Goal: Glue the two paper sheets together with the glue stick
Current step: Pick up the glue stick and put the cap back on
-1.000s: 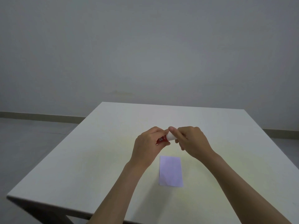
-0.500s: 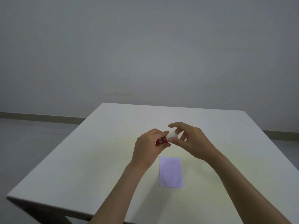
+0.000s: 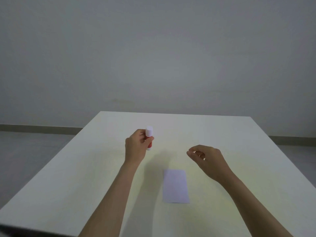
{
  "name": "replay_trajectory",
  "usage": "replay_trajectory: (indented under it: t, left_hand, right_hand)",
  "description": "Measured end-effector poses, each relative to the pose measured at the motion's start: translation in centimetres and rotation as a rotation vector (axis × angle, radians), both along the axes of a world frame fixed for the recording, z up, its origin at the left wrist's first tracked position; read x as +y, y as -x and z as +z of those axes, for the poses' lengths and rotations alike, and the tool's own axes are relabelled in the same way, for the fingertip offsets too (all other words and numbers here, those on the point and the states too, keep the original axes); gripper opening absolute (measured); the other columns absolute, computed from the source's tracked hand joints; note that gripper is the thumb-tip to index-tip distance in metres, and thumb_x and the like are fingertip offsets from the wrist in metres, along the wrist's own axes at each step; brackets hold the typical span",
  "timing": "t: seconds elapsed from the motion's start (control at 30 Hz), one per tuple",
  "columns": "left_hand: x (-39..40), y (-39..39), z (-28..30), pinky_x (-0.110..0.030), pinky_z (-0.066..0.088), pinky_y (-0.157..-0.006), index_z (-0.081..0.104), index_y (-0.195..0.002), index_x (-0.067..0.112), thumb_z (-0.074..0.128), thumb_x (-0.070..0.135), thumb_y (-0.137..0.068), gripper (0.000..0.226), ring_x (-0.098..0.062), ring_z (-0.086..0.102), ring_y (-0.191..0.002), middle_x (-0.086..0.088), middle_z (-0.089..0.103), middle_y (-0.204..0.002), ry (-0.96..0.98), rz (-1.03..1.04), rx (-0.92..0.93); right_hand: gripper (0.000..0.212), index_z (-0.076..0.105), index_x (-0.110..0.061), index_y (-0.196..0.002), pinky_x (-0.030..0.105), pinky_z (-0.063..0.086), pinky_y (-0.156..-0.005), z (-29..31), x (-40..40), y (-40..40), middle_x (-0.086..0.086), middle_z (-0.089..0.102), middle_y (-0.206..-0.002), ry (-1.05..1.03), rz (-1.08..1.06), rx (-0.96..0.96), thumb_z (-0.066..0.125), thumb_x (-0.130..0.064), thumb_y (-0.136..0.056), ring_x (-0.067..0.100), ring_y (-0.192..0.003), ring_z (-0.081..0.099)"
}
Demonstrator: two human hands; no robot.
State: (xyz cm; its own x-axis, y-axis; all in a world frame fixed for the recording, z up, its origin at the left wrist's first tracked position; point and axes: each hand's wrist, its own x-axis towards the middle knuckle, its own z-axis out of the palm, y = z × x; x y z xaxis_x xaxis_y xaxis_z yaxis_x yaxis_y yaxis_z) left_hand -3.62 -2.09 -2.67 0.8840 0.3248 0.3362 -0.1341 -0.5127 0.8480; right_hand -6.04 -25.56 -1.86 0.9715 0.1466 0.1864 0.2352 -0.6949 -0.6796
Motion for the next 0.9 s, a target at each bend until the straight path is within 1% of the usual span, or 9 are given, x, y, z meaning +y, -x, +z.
replay_trajectory:
  t: [0.1,0.2,0.3,0.4,0.5,0.63,0.7,0.8,0.9]
  left_hand:
    - [0.7,-1.1,-0.9,-0.019,0.042,-0.063,0.059,-0.076,0.007,0.061,0.017,-0.083,0.012,-0.007,0.059,-0.063,-0.002,0.071,-0.06,-0.013,0.045,0.064]
    - [0.8,-1.3,-1.8,-0.013,0.038,-0.056,0.056,-0.083,0.005,0.062,0.015,-0.084,0.011,0.0,0.056,-0.059,-0.003,0.071,-0.06,0.025,0.054,0.106]
    - [0.8,-1.2,-2.3,-0.006,0.037,-0.052,0.051,-0.073,0.013,0.064,0.012,-0.083,0.016,0.01,0.054,-0.054,0.012,0.063,-0.044,0.05,0.06,0.111]
    - [0.8,-1.1,-2.7,-0.004,0.037,-0.053,0.051,-0.072,0.014,0.065,0.01,-0.082,0.018,0.011,0.054,-0.053,0.022,0.058,-0.039,0.043,0.054,0.115]
    - [0.8,-0.9,-3.0,-0.004,0.037,-0.052,0.051,-0.072,0.015,0.065,0.01,-0.081,0.017,0.008,0.054,-0.053,0.016,0.061,-0.04,0.041,0.054,0.117]
    - [0.7,-0.8,-3.5,-0.007,0.038,-0.054,0.054,-0.076,0.01,0.062,0.012,-0.081,0.01,0.002,0.056,-0.055,-0.002,0.07,-0.055,0.031,0.029,0.115]
    - [0.8,-0.7,-3.8,-0.007,0.038,-0.054,0.055,-0.077,0.012,0.061,0.011,-0.081,0.007,0.0,0.06,-0.058,-0.003,0.071,-0.058,0.05,0.027,0.115]
    - [1.0,-0.8,-4.3,-0.02,0.041,-0.062,0.059,-0.084,0.014,0.063,0.01,-0.08,0.007,-0.001,0.063,-0.062,0.0,0.072,-0.064,0.075,0.004,0.144]
    - [1.3,-0.7,-4.4,-0.028,0.044,-0.084,0.056,-0.121,0.015,0.076,0.019,-0.075,0.05,-0.013,0.064,-0.103,-0.002,0.071,-0.108,0.121,-0.016,0.19]
  right_hand:
    - [0.02,0.071,-0.018,-0.099,0.027,0.046,-0.07,-0.9,-0.3,0.2,-0.002,0.068,-0.079,-0.007,-0.013,0.011,0.062,-0.032,-0.087,0.016,-0.074,0.06]
    - [0.018,0.071,-0.019,-0.099,0.023,0.045,-0.068,-1.4,-0.3,0.3,-0.006,0.066,-0.079,0.0,-0.011,0.015,0.062,-0.03,-0.087,0.009,-0.07,0.057]
    - [0.017,0.071,-0.02,-0.1,0.023,0.043,-0.069,-1.5,-0.2,0.3,-0.007,0.064,-0.08,-0.008,-0.008,0.013,0.063,-0.027,-0.087,0.007,-0.07,0.056]
    - [0.017,0.071,-0.019,-0.1,0.023,0.043,-0.07,-1.4,-0.3,0.4,-0.004,0.065,-0.084,-0.016,0.001,-0.002,0.064,-0.025,-0.086,0.01,-0.072,0.056]
    - [0.016,0.07,-0.019,-0.1,0.021,0.041,-0.069,-1.3,-0.5,0.5,-0.004,0.065,-0.084,-0.019,0.013,-0.008,0.063,-0.024,-0.087,0.01,-0.073,0.056]
    - [0.016,0.07,-0.019,-0.1,0.018,0.04,-0.067,-1.3,-0.6,0.7,-0.002,0.066,-0.086,-0.015,0.017,-0.011,0.063,-0.024,-0.087,0.011,-0.074,0.057]
    - [0.016,0.07,-0.02,-0.1,0.015,0.04,-0.064,-1.4,-0.5,0.7,-0.003,0.066,-0.086,-0.015,0.016,-0.008,0.063,-0.024,-0.087,0.009,-0.074,0.057]
    - [0.017,0.069,-0.02,-0.102,0.012,0.039,-0.063,-1.7,-0.7,0.7,-0.004,0.066,-0.087,-0.006,0.027,0.007,0.063,-0.025,-0.087,0.01,-0.074,0.057]
    - [0.024,0.066,-0.021,-0.11,0.02,0.043,-0.071,-2.3,-0.5,0.6,-0.004,0.065,-0.093,0.002,0.018,0.022,0.061,-0.028,-0.088,0.013,-0.084,0.06]
